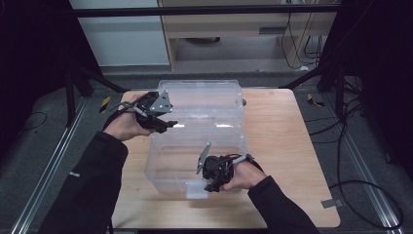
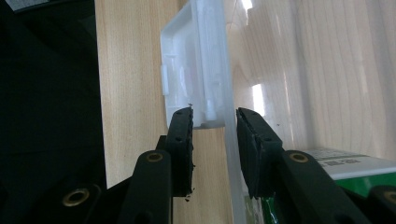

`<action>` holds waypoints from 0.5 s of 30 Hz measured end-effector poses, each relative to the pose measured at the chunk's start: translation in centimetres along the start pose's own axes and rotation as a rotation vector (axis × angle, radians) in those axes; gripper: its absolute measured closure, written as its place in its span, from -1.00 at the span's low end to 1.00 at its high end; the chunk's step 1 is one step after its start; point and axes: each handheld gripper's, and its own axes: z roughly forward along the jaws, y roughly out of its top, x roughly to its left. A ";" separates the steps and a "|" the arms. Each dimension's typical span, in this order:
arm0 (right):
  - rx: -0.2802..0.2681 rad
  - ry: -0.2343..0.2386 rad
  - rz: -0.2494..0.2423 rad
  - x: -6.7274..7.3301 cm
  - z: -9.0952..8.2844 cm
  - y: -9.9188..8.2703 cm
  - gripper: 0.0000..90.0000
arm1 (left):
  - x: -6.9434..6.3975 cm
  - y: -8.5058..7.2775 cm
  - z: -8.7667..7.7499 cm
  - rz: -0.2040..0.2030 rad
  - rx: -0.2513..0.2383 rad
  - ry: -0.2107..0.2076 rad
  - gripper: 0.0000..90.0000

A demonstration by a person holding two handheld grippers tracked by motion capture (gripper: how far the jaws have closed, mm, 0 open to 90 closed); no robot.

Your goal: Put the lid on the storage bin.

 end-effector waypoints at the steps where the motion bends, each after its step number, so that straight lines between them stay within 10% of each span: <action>1: 0.001 0.001 0.000 0.0 0.0 0.0 0.50 | 0.0 0.0 0.1 0.001 0.004 -0.003 -0.06; 15: 0.001 -0.007 -0.001 0.1 0.0 0.0 0.50 | 0.2 0.7 1.6 0.068 0.042 0.004 -0.01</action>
